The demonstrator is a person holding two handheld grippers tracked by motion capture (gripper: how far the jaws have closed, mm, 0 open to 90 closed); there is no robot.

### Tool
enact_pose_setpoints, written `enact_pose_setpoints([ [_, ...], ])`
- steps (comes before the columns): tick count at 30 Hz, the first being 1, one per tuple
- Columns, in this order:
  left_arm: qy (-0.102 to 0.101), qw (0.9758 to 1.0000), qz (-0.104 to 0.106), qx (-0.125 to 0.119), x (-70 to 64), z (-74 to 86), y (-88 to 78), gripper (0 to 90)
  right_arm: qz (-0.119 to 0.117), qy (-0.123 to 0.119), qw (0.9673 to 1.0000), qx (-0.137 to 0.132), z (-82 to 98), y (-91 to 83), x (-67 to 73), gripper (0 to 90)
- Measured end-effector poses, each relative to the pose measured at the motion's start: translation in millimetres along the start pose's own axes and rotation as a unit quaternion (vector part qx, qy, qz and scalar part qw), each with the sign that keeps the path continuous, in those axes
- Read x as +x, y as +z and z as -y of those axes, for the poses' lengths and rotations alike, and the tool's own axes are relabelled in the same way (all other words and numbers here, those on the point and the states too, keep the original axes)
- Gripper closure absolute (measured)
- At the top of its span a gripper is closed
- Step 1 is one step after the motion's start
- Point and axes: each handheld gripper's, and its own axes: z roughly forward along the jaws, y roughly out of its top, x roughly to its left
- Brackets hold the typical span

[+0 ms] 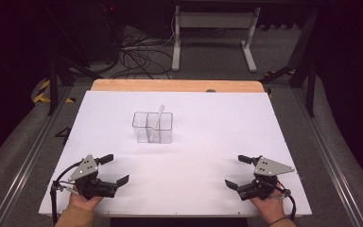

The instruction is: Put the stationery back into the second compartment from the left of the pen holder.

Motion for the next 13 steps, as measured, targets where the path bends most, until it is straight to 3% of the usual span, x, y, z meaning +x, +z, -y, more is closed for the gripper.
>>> enact_pose_setpoints([
  [13, 0.006, 0.9999, -0.015, 0.001, -0.4, 0.7, 0.4, 2.1, 0.000, 0.000, 1.0000, 0.000, 0.0, 0.1, -0.1, 1.7],
])
